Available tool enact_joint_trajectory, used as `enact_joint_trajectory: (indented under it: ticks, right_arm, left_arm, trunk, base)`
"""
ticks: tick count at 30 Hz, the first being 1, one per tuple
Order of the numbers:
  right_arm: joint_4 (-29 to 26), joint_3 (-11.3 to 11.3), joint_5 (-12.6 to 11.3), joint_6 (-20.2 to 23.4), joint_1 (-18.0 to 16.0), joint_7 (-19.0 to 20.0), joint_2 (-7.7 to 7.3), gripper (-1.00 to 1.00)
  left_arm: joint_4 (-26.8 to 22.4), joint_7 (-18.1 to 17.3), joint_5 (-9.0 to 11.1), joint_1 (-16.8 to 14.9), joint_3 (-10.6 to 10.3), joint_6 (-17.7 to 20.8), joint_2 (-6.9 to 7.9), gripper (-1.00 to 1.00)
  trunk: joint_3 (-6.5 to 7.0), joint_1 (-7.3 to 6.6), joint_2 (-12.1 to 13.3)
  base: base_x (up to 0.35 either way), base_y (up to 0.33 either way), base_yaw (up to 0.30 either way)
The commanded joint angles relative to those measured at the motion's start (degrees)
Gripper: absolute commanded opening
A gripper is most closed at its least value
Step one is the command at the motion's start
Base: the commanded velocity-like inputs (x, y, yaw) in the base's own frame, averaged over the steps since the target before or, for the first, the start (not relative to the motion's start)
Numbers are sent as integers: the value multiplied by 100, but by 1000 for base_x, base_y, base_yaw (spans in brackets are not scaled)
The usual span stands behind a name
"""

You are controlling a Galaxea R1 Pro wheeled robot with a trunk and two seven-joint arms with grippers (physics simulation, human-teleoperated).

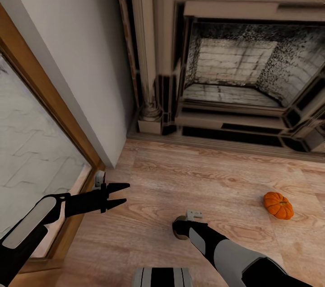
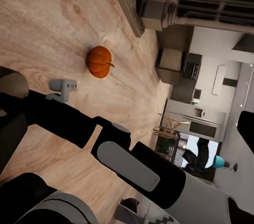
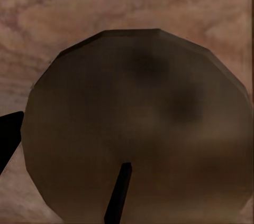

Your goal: Place each of the two pumpkins and all three candles from the living room inside a cabinet in the living room (use any cabinet), then make sure every cabinet is closed, and position the cauldron so it is next to a table in the living room.

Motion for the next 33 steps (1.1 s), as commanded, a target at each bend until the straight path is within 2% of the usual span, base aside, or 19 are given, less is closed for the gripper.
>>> enact_joint_trajectory:
  ticks: [1, 10, 33]
  right_arm:
    - [-8, 42, -42, 26, 0, -32, 0, -100]
    - [-57, 41, -37, 18, 98, 472, 0, -100]
    - [-87, 33, -42, 30, 106, 505, 0, -100]
  left_arm:
    - [15, -55, -47, -5, -7, -1, 5, 100]
    - [26, -55, -54, -3, -30, -4, 5, 100]
    - [-13, -52, -56, -3, -57, -4, -11, 100]
  trunk:
    - [19, -3, 0]
    - [218, -26, 12]
    - [728, -86, 43]
  base:
    - [0, 0, 0]
    - [0, 0, 0]
    - [-74, 0, 0]
